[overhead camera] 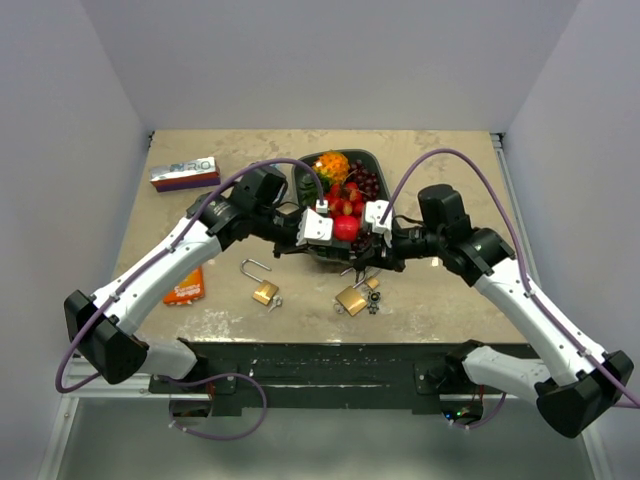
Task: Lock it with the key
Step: Lock the lock.
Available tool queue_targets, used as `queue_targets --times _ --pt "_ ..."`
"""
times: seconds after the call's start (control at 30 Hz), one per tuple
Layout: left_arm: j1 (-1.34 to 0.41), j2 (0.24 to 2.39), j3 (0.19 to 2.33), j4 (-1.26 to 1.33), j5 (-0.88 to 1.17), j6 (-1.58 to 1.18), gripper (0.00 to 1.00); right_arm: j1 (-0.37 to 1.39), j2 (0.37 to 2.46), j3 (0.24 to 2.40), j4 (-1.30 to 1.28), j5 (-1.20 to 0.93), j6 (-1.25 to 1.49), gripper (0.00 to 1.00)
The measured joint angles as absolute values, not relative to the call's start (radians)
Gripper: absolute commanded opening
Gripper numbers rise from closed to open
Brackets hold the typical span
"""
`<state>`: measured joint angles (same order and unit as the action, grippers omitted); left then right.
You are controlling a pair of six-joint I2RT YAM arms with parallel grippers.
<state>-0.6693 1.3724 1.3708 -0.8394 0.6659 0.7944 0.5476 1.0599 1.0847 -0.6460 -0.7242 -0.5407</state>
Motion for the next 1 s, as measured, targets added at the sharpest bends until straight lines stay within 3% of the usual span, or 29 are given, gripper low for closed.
queue_targets --times 0.3,0.37,0.4,0.47,0.5,1.0 --pt "-0.689 1.372 1.370 -0.838 0.636 0.750 0.00 0.548 1.102 1.085 -0.612 -0.756 -0.527 0.01" --pt "-0.690 1.373 1.370 -0.839 0.628 0.742 0.00 0.548 1.108 1.085 -0.611 -0.756 -0.527 0.28" --pt "-0.691 1.373 1.370 -0.840 0.624 0.739 0.00 0.548 1.111 1.085 -0.611 -0.757 -0.527 0.56" --pt "-0.694 1.373 1.369 -0.829 0.627 0.726 0.00 0.551 1.116 1.087 -0.607 -0.755 -0.532 0.80" --pt "-0.699 1.373 1.369 -0.816 0.638 0.725 0.00 0.556 1.121 1.091 -0.607 -0.754 -0.533 0.98" --pt "-0.706 1.372 1.369 -0.786 0.709 0.721 0.00 0.565 1.094 1.087 -0.560 -0.752 -0.527 0.98"
